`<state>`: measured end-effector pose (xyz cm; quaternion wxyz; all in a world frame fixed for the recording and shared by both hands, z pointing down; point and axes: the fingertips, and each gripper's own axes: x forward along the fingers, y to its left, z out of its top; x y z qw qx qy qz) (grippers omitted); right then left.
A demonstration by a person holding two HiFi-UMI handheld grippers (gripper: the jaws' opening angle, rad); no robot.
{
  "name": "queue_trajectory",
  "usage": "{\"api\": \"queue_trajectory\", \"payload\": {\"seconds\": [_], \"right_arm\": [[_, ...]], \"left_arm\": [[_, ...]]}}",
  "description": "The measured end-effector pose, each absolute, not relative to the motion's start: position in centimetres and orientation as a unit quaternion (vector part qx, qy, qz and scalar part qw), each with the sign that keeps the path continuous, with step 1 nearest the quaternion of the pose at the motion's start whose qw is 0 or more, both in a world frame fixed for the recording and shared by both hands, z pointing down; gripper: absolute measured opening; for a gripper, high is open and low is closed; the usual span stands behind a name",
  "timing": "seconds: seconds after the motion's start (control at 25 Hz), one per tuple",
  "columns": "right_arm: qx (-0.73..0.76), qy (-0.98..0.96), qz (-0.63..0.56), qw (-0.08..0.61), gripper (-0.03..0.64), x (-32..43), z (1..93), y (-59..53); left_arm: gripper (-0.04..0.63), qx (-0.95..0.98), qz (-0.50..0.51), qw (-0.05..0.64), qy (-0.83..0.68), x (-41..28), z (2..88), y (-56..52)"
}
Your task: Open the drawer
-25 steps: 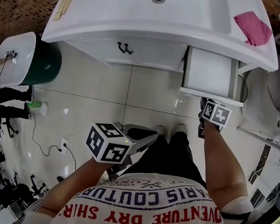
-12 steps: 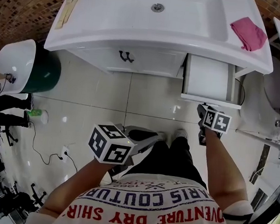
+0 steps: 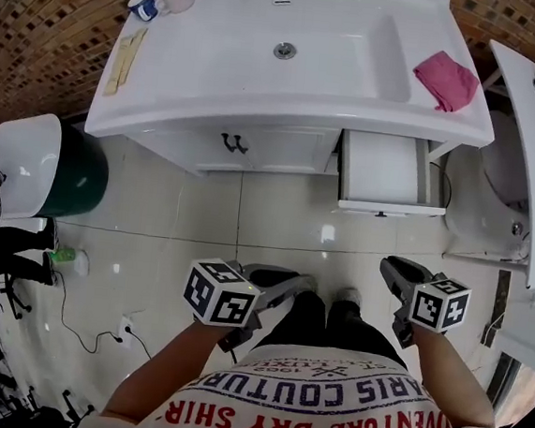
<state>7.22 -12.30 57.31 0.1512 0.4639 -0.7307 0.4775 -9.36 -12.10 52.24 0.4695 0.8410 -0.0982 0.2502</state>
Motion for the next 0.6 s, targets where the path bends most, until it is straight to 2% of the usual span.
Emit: {"api": "queue_trajectory", "payload": {"seconds": [0.08, 0.2, 0.4, 0.6], "right_arm": [[0.439, -0.750, 0.471, 0.151, 0.034, 5.9, 55.0, -10.9], [0.397, -0.765, 0.492, 0.125, 0.014, 4.0, 52.1, -8.2], [0.348, -0.799, 0.475, 0.124, 0.011, 3.0, 49.3, -2.4], [0.322, -0.810, 0.473, 0.129, 0.009, 5.7, 49.2, 5.3]], "left_arm": [[-0.018, 0.840, 0.241, 0.475, -0.104, -9.7, 52.1, -11.4], [-0.018, 0.834, 0.237, 0.485, -0.115, -10.2, 52.7, -9.7], [-0.018, 0.812, 0.250, 0.510, -0.134, -9.6, 55.0, -4.6], [-0.018, 0.829, 0.237, 0.489, -0.132, -3.6, 53.4, 2.3]]}}
